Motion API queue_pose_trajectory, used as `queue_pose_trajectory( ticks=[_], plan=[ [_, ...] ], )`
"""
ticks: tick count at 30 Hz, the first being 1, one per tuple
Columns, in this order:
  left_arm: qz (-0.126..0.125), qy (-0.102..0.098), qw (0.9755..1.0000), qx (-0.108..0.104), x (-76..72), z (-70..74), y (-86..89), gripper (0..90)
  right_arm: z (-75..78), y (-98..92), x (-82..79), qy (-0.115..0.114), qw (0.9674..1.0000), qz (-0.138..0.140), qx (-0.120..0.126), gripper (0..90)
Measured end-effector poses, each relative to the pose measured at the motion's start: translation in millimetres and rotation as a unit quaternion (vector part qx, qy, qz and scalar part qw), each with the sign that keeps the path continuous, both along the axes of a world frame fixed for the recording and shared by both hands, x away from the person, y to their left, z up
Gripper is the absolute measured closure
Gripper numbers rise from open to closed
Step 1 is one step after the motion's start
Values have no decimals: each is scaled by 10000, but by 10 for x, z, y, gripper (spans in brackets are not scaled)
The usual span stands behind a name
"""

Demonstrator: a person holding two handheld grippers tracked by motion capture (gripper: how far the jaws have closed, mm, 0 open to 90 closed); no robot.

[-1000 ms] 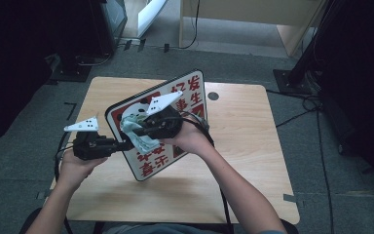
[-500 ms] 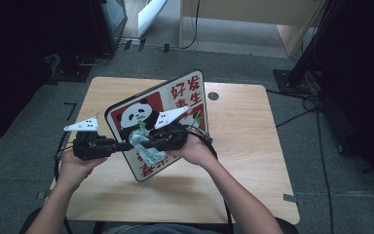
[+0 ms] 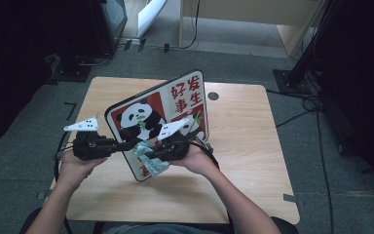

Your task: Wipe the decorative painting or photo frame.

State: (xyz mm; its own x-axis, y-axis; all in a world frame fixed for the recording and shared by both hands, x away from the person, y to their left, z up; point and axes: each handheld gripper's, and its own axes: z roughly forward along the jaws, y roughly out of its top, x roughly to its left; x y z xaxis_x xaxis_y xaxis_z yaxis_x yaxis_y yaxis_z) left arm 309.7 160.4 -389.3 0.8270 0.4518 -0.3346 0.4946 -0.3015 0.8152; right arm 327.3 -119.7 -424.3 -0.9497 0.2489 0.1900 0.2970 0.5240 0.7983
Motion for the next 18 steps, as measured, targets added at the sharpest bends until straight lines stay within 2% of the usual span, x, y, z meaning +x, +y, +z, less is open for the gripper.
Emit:
queue_pose_trajectory(
  ticks=[7,11,18],
  plan=[
    [0,13,10000,-2,0,1,0,782,-150,-4,-45,61,9999,39,-104,806],
    [1,23,10000,4,-1,3,1,782,-265,-9,-85,69,9999,27,-71,806],
    [1,15,10000,2,-1,2,4,782,-425,0,-117,207,9996,104,-180,806]
  ],
)
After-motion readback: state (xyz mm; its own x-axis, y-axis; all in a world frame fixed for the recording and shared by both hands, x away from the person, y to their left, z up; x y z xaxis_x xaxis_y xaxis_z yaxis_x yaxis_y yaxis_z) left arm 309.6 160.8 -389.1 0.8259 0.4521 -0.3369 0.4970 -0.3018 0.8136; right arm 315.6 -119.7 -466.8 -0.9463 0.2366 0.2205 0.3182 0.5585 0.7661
